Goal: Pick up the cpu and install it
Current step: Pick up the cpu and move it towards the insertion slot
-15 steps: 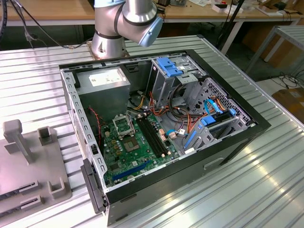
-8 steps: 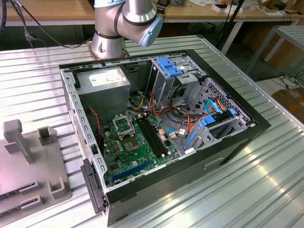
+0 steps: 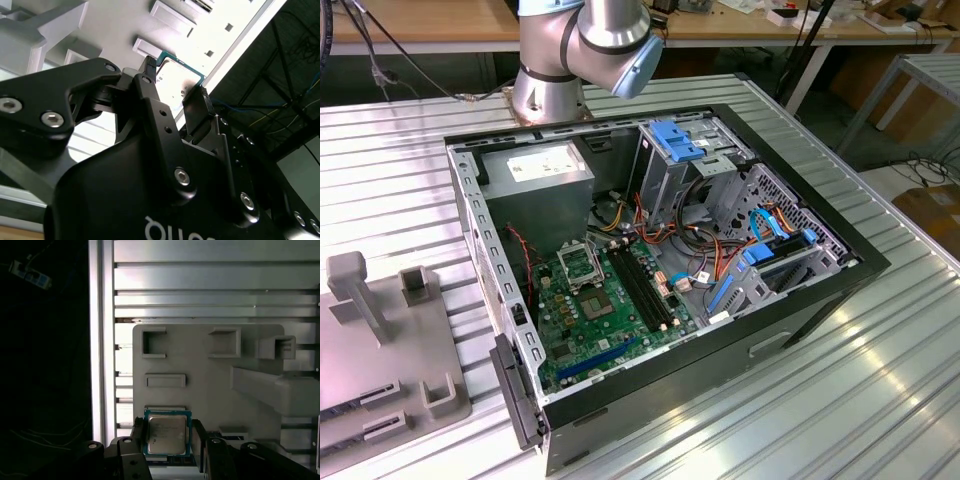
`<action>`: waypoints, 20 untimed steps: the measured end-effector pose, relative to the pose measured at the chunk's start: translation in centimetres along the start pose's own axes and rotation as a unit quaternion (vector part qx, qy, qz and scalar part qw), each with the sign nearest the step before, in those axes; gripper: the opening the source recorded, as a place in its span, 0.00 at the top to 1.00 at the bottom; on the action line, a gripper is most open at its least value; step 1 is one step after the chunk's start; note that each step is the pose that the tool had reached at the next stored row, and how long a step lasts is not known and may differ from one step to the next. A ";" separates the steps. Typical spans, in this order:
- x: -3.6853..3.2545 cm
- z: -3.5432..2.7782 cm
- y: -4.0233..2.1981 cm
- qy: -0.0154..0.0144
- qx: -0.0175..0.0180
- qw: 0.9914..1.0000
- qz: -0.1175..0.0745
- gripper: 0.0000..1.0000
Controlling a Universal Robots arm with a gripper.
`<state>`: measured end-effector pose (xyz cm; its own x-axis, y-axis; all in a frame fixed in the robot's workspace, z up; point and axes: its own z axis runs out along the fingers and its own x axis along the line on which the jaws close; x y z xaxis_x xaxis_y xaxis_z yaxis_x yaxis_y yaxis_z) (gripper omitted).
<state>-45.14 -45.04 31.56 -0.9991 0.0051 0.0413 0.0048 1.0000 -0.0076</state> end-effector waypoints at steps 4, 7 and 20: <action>0.00 0.00 0.00 0.000 -0.002 1.000 0.000 0.53; 0.00 -0.02 0.00 0.000 -0.002 1.000 0.000 0.53; 0.02 -0.36 -0.01 0.000 -0.002 1.000 0.000 0.53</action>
<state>-45.14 -45.04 31.93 -0.9991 0.0049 0.0415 0.0048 1.0000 -0.0036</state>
